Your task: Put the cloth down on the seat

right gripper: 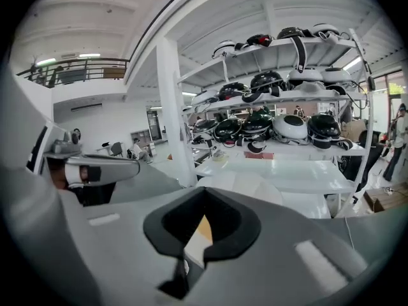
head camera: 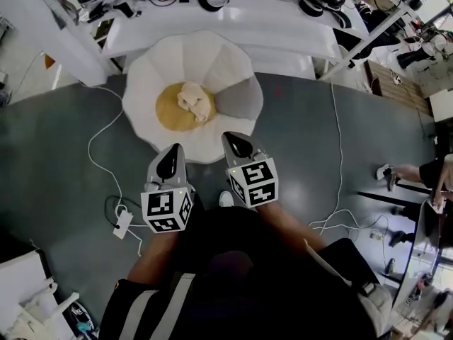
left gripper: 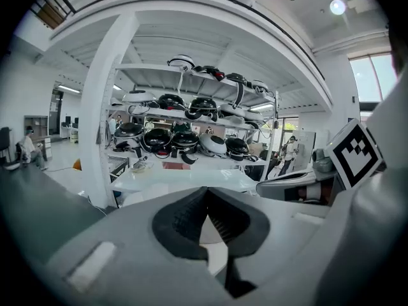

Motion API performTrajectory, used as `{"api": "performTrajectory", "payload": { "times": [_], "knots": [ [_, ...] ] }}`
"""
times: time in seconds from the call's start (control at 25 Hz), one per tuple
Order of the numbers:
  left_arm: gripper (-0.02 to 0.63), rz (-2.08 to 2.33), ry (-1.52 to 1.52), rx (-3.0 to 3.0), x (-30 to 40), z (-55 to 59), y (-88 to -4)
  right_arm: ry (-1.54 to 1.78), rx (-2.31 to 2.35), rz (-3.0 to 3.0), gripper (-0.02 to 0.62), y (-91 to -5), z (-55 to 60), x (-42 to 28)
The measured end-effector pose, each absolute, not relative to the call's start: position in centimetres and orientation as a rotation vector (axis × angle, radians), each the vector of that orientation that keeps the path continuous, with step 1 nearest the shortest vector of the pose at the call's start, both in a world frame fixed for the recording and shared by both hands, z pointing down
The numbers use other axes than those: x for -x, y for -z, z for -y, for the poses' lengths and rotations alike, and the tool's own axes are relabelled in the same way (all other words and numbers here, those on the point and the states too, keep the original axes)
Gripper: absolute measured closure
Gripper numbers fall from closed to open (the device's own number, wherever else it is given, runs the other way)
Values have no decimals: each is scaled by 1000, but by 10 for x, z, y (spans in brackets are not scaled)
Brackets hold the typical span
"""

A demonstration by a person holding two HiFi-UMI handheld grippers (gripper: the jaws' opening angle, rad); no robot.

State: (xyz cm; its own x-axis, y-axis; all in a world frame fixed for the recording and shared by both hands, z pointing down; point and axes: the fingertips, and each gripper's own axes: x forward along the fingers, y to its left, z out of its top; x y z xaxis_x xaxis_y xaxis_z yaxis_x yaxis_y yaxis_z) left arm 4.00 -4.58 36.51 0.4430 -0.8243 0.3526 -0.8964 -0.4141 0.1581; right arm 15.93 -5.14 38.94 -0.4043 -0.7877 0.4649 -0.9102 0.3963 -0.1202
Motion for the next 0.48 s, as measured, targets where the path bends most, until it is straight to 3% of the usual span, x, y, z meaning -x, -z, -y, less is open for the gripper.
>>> {"api": "performTrajectory", "payload": {
  "times": [0.48],
  "knots": [
    [604, 1380, -318, -2492, -67, -24, -329, -469, -1540, 2370, 595, -347, -17, -179]
  ]
}}
